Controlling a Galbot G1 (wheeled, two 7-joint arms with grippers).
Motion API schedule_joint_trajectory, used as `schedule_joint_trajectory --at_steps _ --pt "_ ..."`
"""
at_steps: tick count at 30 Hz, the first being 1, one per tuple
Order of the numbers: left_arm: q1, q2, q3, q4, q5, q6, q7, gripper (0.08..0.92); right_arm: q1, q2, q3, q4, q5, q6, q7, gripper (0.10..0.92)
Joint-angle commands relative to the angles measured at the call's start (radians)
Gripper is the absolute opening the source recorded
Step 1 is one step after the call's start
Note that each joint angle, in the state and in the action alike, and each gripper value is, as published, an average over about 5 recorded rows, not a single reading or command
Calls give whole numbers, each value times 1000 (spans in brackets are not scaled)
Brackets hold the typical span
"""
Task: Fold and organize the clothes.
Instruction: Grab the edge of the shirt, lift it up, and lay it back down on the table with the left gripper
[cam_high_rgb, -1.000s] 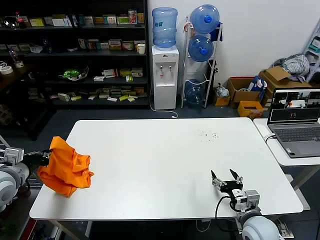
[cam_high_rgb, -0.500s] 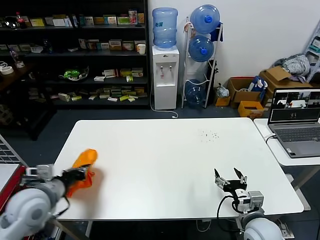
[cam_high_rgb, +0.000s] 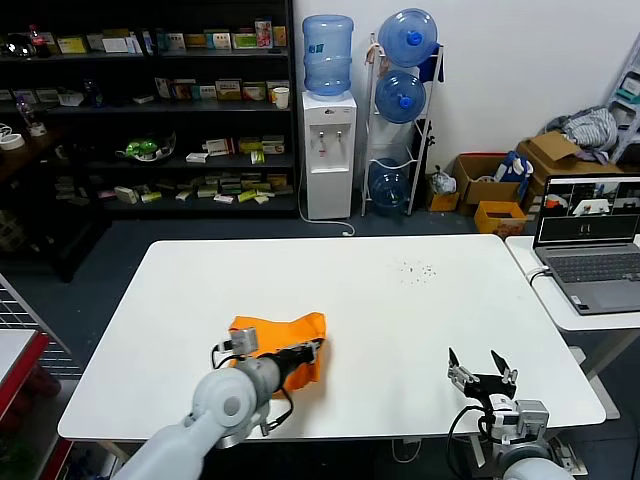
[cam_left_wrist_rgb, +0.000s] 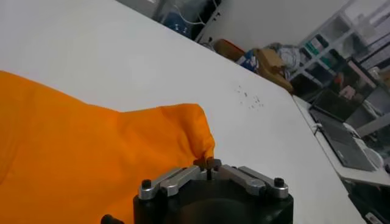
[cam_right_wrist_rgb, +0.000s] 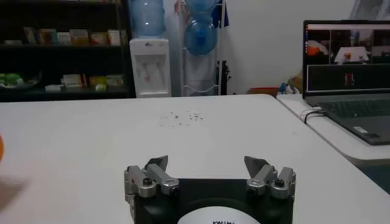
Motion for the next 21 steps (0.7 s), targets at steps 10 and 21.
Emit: schedule_joint_trajectory --at_steps 10,21 --pt "-107 -201 117 158 137 -60 60 95 -16 19 12 -1 -9 14 -21 823" --pt "417 -24 -408 -134 652 -556 484 351 -39 46 93 31 -88 171 -280 823"
